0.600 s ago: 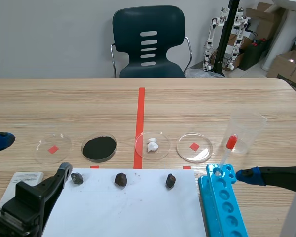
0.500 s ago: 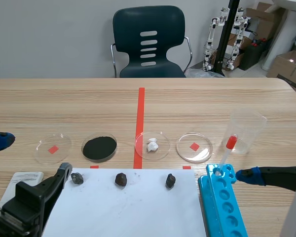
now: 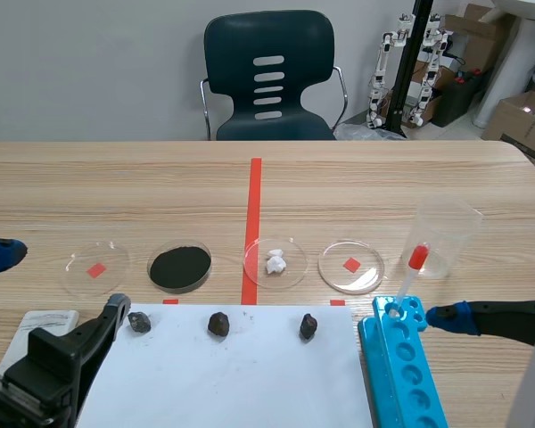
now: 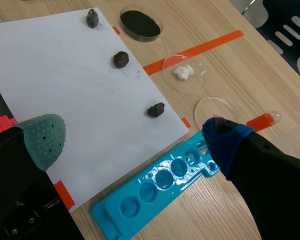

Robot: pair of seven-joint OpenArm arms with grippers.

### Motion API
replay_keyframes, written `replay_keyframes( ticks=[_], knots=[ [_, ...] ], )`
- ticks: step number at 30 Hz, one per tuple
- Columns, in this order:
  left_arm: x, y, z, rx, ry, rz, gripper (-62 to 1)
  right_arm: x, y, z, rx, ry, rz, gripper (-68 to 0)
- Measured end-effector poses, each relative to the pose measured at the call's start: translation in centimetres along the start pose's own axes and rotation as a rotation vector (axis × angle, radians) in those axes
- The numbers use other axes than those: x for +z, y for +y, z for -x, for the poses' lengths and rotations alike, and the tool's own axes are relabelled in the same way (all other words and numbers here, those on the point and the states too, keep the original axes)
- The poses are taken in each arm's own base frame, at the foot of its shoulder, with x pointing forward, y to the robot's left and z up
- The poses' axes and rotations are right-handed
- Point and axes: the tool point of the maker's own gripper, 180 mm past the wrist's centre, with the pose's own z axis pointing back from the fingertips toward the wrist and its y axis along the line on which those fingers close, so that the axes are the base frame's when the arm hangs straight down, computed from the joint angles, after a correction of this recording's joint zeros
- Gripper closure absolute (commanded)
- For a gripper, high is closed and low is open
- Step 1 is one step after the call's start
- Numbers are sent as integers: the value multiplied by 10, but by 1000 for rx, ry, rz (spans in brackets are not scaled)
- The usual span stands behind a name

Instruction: Pick up the left mineral with the left hand

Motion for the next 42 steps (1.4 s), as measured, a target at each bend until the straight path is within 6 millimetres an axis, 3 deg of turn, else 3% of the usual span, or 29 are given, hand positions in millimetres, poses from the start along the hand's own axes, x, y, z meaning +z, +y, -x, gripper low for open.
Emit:
replay_keyframes(
  ticks=[17,26,36,42],
  knots=[
    [0,0,6,0,32,0,-623,0,0,0,0,0,0,-569],
    [-11,7,41,-2,297,-8,-623,0,0,0,0,0,0,-569],
    [-32,7,51,88,432,-38,-623,0,0,0,0,0,0,-569],
    [-37,11,97,209,638,-137,-623,0,0,0,0,0,0,-569]
  ],
)
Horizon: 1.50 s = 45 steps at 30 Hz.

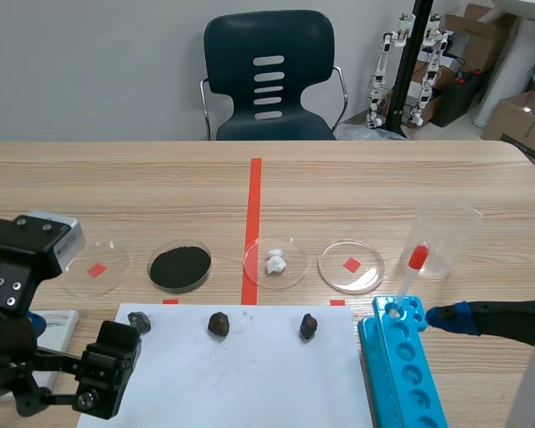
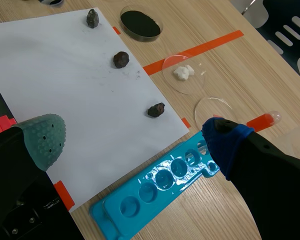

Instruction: Pick up the left mineral with the left hand

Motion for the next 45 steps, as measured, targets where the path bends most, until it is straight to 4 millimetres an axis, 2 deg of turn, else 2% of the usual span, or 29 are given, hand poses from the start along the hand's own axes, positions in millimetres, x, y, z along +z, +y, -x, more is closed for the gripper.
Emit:
replay_keyframes(
  ticks=[3,6,13,18,23,31,35,45],
  knots=[
    [-11,0,12,49,89,-28,-623,0,0,0,0,0,0,-569],
    [-16,-3,11,98,128,-49,-623,0,0,0,0,0,0,-569],
    [-22,-19,-16,142,105,-36,-623,0,0,0,0,0,0,-569],
    [-26,-27,-23,159,128,-29,-623,0,0,0,0,0,0,-569],
    [-30,-30,-24,248,188,-41,-623,0,0,0,0,0,0,-569],
    [-46,-23,-22,282,273,-82,-623,0,0,0,0,0,0,-569],
    [-58,-27,-23,301,301,-85,-623,0,0,0,0,0,0,-569],
    [-81,-18,-36,321,340,-125,-623,0,0,0,0,0,0,-569]
  ],
)
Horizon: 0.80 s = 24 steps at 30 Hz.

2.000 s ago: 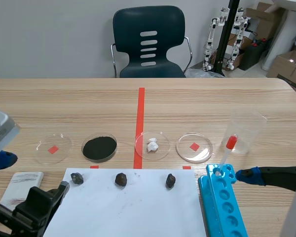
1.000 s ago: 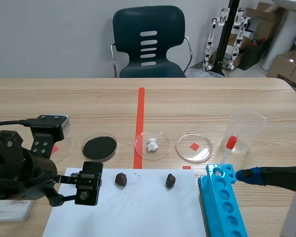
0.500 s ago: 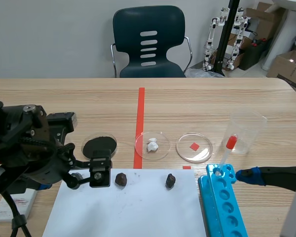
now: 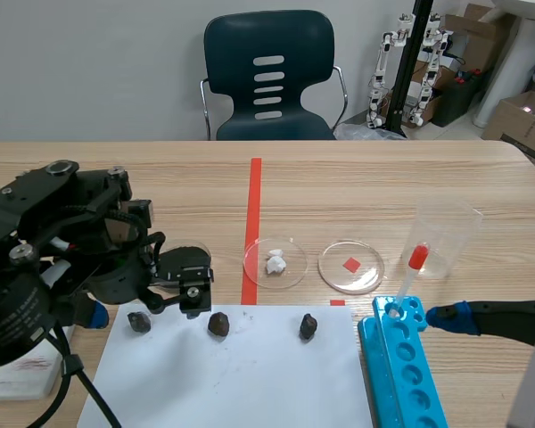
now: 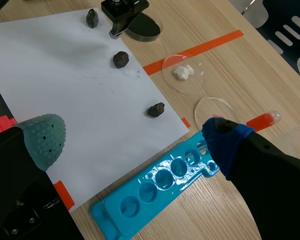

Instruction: Pick up the left mineral with the left hand

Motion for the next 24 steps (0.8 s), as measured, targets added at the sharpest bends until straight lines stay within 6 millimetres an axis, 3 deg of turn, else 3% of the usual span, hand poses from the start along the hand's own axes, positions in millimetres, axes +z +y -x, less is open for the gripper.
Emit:
replay_keyframes(
  ticks=[24],
  knots=[
    [-20,10,1,-65,67,-58,-623,0,0,0,0,0,0,-569]
  ],
)
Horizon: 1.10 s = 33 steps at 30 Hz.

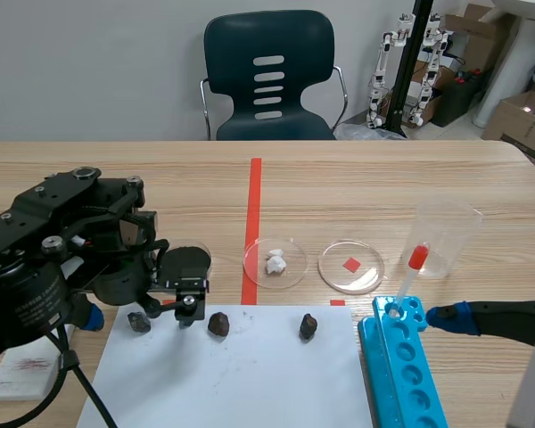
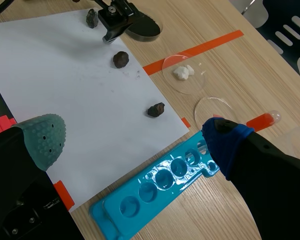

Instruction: Pick up the left mineral with the left hand

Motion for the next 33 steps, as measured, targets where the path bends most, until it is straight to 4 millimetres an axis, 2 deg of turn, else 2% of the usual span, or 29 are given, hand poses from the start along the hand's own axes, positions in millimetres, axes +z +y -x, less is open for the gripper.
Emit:
replay_keyframes(
  ticks=[8,13,21,25,31,33],
  knots=[
    [-1,-1,1,-24,3,6,-623,0,0,0,0,0,0,-569],
    [-1,-2,1,-40,2,12,-472,0,0,0,0,0,0,-569],
    [-1,-6,2,-34,10,35,-366,0,0,0,0,0,0,-569],
    [0,-9,-1,-27,-6,53,-339,0,0,0,0,0,0,-569],
    [0,-12,-2,-21,-16,69,-339,0,0,0,0,0,0,-569],
    [0,-13,-4,-19,-21,74,-314,0,0,0,0,0,0,-569]
  ],
)
